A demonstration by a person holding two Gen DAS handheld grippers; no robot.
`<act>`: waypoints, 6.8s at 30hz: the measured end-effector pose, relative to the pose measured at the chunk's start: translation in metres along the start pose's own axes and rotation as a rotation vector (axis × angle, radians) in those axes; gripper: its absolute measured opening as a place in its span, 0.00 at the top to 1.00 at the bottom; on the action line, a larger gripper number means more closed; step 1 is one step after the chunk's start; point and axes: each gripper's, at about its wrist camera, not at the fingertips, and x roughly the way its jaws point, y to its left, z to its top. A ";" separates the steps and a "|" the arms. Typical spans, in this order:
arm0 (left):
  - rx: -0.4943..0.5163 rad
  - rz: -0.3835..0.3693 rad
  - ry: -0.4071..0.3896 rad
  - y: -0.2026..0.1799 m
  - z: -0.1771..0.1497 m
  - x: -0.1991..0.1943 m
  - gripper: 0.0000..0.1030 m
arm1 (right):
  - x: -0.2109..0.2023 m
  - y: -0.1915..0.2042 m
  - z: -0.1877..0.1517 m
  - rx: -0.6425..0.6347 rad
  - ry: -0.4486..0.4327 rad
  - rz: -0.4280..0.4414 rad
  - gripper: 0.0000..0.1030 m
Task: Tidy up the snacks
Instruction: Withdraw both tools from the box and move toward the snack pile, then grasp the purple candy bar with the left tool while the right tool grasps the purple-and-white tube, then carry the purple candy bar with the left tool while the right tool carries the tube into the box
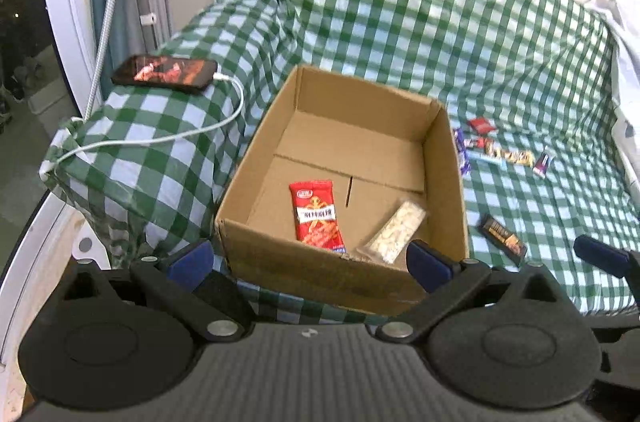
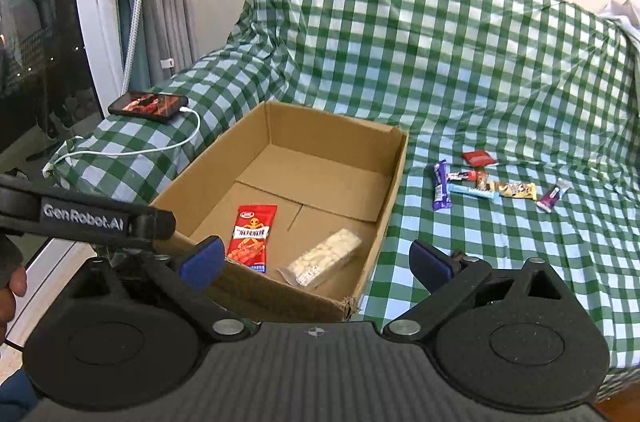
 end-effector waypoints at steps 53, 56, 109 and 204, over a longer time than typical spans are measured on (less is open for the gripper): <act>0.157 -0.030 0.123 -0.086 0.018 0.036 0.00 | 0.005 -0.090 -0.027 0.223 -0.028 -0.023 0.01; 0.166 -0.054 0.154 -0.106 0.028 0.052 0.00 | 0.019 -0.114 -0.033 0.264 -0.008 -0.054 0.01; 0.216 -0.187 0.309 -0.327 0.151 0.396 0.87 | 0.345 -0.500 0.015 0.369 0.027 -0.452 0.82; 0.048 0.010 0.260 -0.002 0.085 0.185 0.87 | 0.140 -0.037 0.047 0.063 0.103 0.129 0.82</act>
